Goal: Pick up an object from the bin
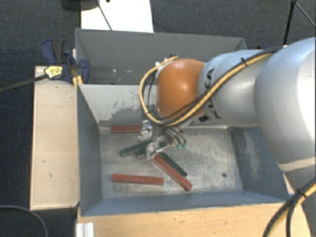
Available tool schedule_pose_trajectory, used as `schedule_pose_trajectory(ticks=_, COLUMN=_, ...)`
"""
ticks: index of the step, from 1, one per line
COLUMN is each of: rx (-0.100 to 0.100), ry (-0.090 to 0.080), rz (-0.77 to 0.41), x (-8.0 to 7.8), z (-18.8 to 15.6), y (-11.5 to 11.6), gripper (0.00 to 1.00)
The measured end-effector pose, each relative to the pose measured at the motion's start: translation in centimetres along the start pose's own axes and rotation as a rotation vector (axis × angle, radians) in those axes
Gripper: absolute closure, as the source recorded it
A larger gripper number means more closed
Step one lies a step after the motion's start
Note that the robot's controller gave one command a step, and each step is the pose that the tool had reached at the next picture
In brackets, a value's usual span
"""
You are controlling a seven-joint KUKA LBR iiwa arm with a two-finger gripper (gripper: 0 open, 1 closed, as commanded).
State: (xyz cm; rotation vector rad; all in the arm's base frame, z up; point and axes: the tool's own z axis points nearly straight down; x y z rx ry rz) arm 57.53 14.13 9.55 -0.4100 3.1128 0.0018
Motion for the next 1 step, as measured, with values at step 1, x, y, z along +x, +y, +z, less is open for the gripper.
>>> schedule_pose_trajectory(ticks=1, rx=0.0, ry=-0.002, rz=0.001, x=-0.06, z=-1.06, y=-0.01, gripper=1.0)
